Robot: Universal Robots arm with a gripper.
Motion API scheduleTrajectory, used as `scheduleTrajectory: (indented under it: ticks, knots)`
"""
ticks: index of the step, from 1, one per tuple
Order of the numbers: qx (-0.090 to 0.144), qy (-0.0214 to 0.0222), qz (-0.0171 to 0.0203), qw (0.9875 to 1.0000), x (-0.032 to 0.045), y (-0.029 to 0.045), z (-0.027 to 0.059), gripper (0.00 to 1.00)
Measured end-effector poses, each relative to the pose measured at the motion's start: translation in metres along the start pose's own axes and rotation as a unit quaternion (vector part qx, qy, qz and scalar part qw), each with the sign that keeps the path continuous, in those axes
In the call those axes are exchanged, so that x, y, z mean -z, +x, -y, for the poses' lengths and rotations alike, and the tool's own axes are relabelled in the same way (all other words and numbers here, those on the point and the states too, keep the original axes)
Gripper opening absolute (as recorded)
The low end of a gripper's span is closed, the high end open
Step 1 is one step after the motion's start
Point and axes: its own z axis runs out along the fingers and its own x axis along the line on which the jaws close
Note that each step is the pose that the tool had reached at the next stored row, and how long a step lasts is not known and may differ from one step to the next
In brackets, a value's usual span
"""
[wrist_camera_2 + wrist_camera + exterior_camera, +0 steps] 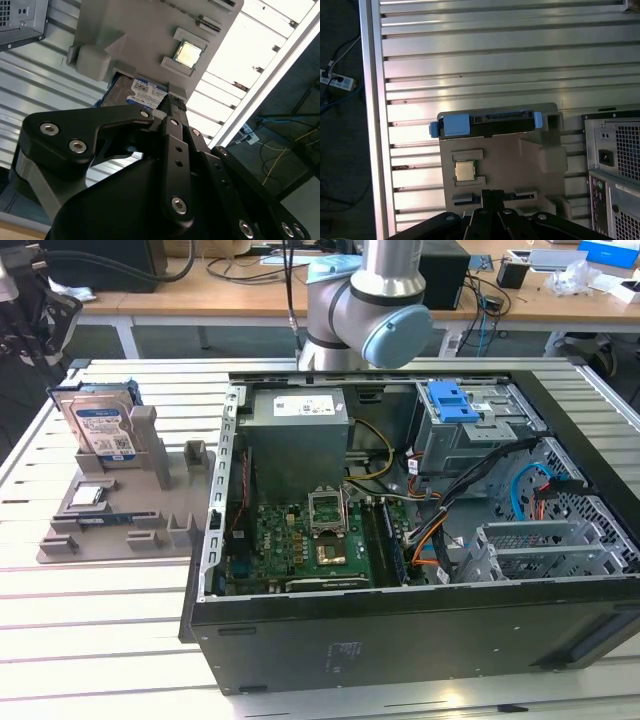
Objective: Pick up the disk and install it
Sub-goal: 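Reach for the disk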
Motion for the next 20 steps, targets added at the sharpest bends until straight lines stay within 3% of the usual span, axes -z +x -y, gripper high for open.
scheduleTrajectory:
  ticks: [4, 20]
  knots:
    - [0.000, 0.0018, 0.0002, 1.0000, -0.0034, 0.0074, -0.0062, 0.11]
    - [0.000, 0.0020, 0.0002, 1.0000, -0.0051, 0.0082, -0.0094, 0.11]
